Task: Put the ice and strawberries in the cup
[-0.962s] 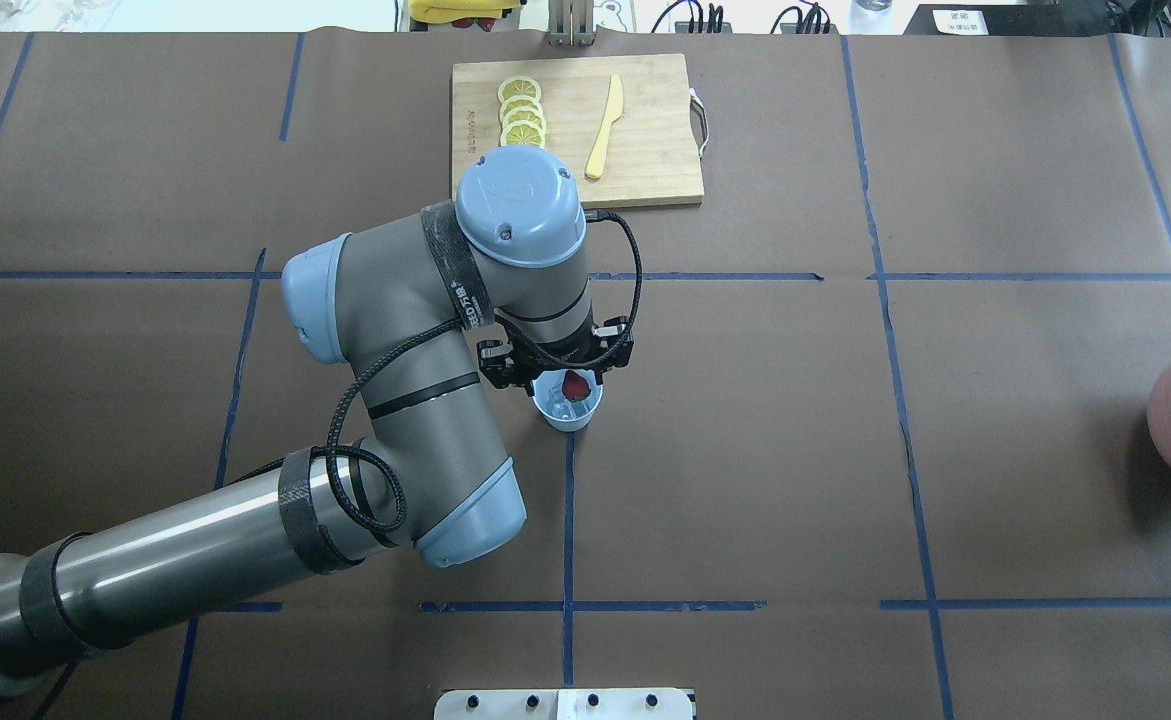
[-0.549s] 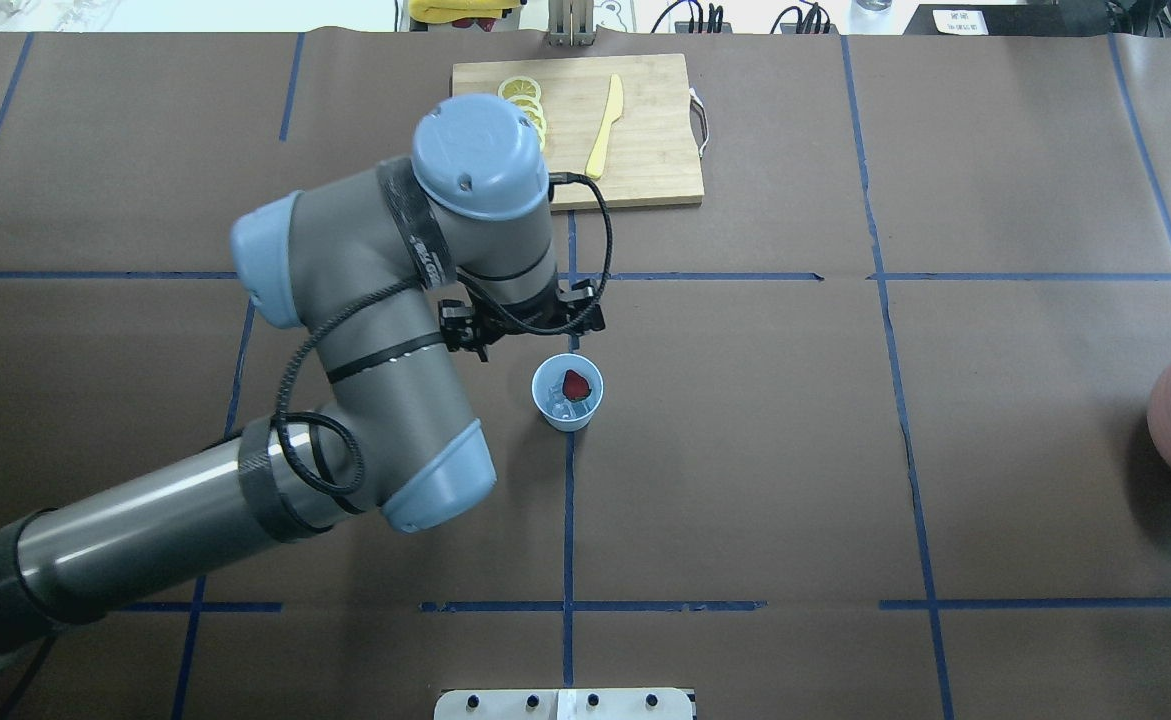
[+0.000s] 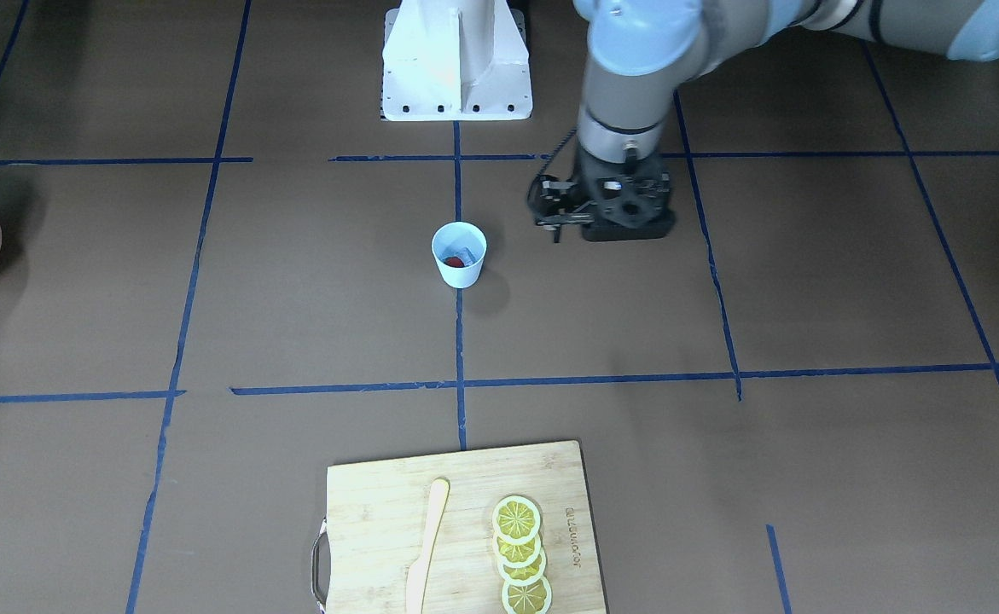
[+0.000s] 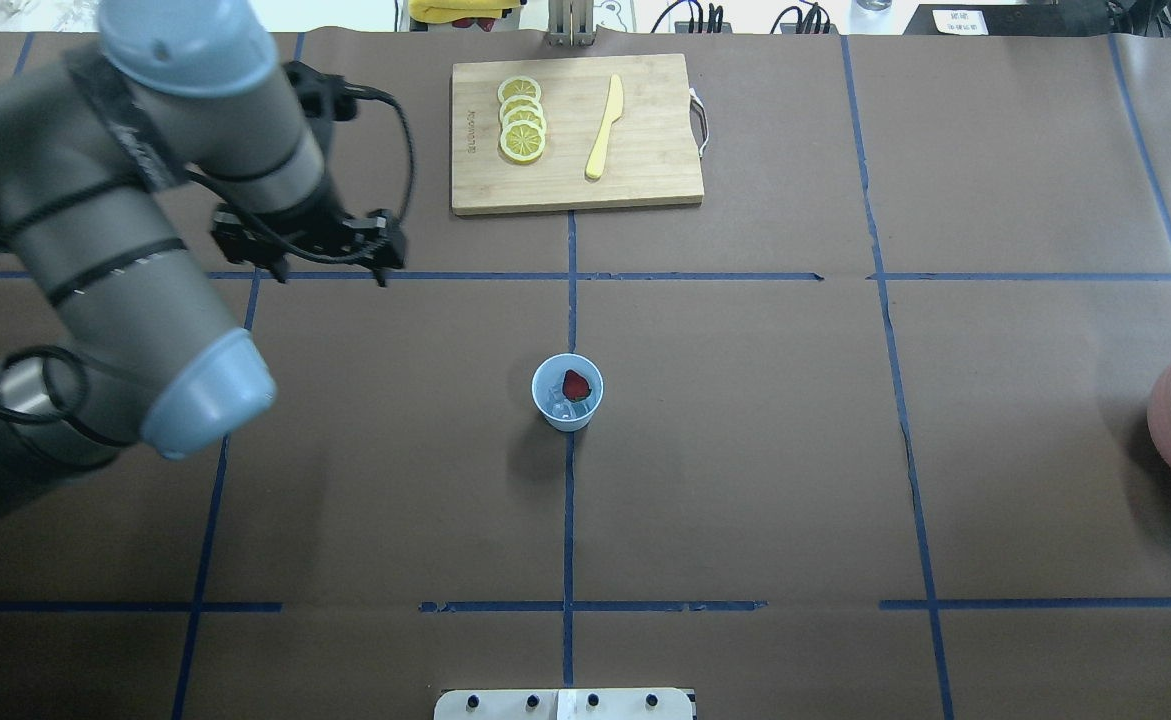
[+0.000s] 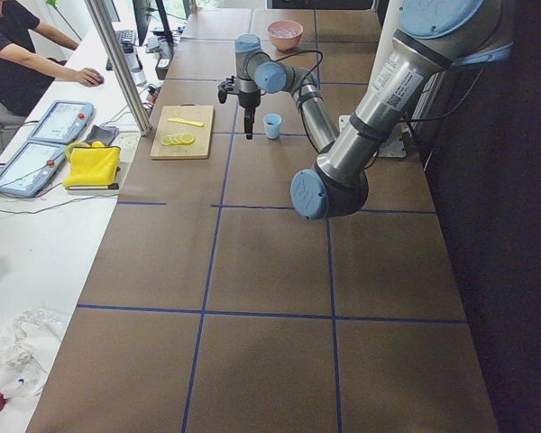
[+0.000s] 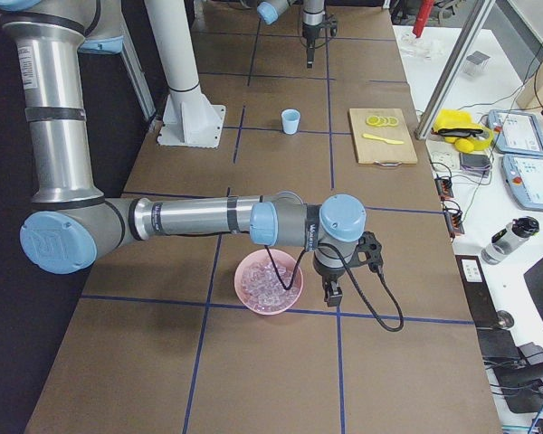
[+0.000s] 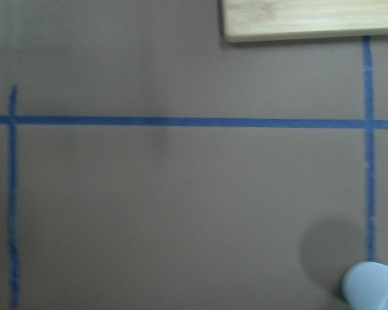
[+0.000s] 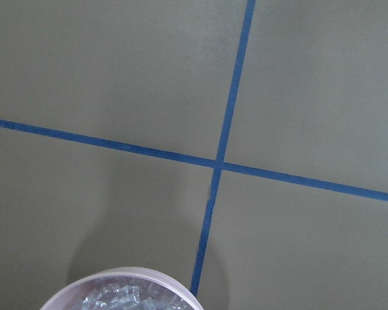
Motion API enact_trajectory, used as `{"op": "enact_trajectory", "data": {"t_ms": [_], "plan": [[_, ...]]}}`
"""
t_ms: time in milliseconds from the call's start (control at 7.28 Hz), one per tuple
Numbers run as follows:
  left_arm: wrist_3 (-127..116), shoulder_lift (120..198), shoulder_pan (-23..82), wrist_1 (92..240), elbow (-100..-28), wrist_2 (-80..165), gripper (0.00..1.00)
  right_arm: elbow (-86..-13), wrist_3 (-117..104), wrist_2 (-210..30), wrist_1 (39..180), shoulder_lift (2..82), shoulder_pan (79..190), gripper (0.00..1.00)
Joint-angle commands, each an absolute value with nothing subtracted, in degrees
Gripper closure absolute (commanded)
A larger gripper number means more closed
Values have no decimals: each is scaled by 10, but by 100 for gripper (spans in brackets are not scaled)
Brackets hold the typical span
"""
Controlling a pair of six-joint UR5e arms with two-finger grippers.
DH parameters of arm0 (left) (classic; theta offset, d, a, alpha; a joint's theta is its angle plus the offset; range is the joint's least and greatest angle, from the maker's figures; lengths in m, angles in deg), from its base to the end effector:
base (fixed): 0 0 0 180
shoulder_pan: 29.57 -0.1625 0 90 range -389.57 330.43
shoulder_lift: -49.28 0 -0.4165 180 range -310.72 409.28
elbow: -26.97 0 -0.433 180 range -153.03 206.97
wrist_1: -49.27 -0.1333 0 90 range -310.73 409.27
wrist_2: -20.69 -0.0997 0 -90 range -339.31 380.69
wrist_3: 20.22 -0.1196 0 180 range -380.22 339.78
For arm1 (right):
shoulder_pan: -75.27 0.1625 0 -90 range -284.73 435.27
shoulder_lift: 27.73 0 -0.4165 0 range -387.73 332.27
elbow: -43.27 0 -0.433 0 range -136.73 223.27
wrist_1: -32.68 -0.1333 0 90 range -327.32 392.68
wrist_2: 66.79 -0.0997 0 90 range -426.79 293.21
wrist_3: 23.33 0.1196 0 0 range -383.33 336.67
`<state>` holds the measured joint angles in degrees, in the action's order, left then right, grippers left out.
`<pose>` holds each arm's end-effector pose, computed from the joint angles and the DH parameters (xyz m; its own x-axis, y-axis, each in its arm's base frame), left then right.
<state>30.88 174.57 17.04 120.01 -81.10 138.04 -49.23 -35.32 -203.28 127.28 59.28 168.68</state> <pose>0.3835 -0.5197 0.1871 0.7369 0.0324 -0.6752 0.0074 0.9984 0.0560 0.0794 -0.5500 0.6178 0.6853 -0.1783 0.7061 0.0847 0.9825 0.1658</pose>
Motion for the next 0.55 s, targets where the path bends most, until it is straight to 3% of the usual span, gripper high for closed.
{"op": "enact_trajectory", "data": {"t_ms": [0,412], "plan": [[187,1680,242,1197,-830,1413,0,-491,-349,-2029,1220,613,1695,1],[-6,1581,363,1196,-822,1424,0,-490,-337,-2031,1221,619,1695,1]]}}
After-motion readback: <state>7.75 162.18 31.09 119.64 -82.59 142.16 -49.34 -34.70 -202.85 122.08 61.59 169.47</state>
